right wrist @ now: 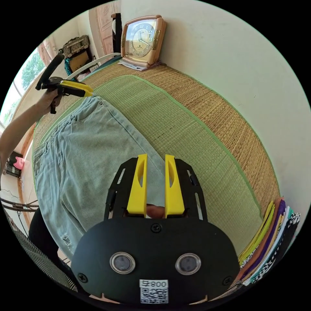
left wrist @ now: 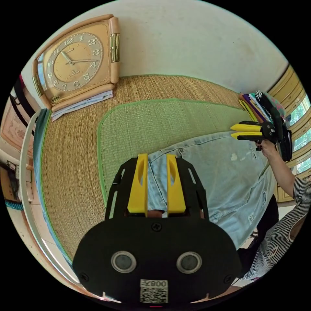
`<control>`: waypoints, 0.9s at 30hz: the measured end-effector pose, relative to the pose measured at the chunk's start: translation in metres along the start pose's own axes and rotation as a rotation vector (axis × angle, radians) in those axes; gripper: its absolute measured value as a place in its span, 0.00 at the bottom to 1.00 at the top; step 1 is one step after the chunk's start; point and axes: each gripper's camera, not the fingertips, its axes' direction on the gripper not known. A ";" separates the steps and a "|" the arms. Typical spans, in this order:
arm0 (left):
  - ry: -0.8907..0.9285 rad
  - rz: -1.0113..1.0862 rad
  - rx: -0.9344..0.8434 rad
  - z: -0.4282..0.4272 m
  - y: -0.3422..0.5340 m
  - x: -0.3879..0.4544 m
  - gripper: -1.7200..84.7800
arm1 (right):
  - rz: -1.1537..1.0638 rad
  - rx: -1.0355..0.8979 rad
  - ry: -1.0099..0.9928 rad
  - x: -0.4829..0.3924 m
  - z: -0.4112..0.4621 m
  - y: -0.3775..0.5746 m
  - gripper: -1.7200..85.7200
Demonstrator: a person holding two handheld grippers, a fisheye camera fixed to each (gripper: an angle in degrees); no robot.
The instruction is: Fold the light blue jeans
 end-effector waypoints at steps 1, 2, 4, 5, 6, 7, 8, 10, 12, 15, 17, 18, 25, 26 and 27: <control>-0.037 0.049 -0.045 0.002 -0.013 0.008 0.13 | -0.018 -0.019 0.006 -0.002 0.003 -0.005 0.12; -0.080 0.093 -0.100 0.006 -0.025 0.015 0.13 | -0.027 -0.028 0.006 -0.004 0.005 -0.007 0.12; -0.128 0.152 -0.183 0.014 -0.041 0.026 0.13 | -0.051 -0.059 0.001 -0.008 0.010 -0.014 0.13; -0.150 0.181 -0.220 0.019 -0.050 0.033 0.14 | -0.055 -0.064 -0.003 -0.009 0.010 -0.016 0.13; -0.158 0.193 -0.236 0.021 -0.055 0.036 0.14 | -0.059 -0.077 -0.012 -0.010 0.013 -0.018 0.13; -0.169 0.215 -0.271 0.027 -0.063 0.042 0.14 | -0.061 -0.086 -0.016 -0.012 0.015 -0.020 0.13; -0.178 0.232 -0.309 0.033 -0.071 0.047 0.14 | -0.064 -0.089 -0.015 -0.013 0.016 -0.020 0.13; -0.179 0.277 -0.327 0.034 -0.081 0.055 0.14 | -0.059 -0.081 -0.026 -0.015 0.013 -0.020 0.13; -0.154 0.298 -0.345 0.034 -0.089 0.059 0.13 | -0.063 -0.072 -0.025 -0.017 0.011 -0.019 0.13; -0.097 0.276 -0.349 0.032 -0.098 0.062 0.12 | -0.072 -0.066 -0.027 -0.025 0.009 -0.018 0.11; -0.076 0.256 -0.346 0.029 -0.103 0.068 0.10 | -0.068 -0.065 -0.036 -0.028 0.007 -0.018 0.10; -0.075 0.248 -0.345 0.028 -0.104 0.069 0.10 | -0.055 -0.063 -0.043 -0.030 0.006 -0.018 0.10; -0.154 0.222 -0.329 0.014 -0.109 0.095 0.05 | -0.010 -0.077 -0.066 -0.038 0.001 -0.016 0.05; -0.167 0.220 -0.321 0.009 -0.109 0.099 0.05 | -0.008 -0.080 -0.067 -0.039 0.000 -0.016 0.05; -0.173 0.217 -0.316 0.006 -0.109 0.101 0.04 | -0.001 -0.082 -0.068 -0.040 -0.002 -0.015 0.04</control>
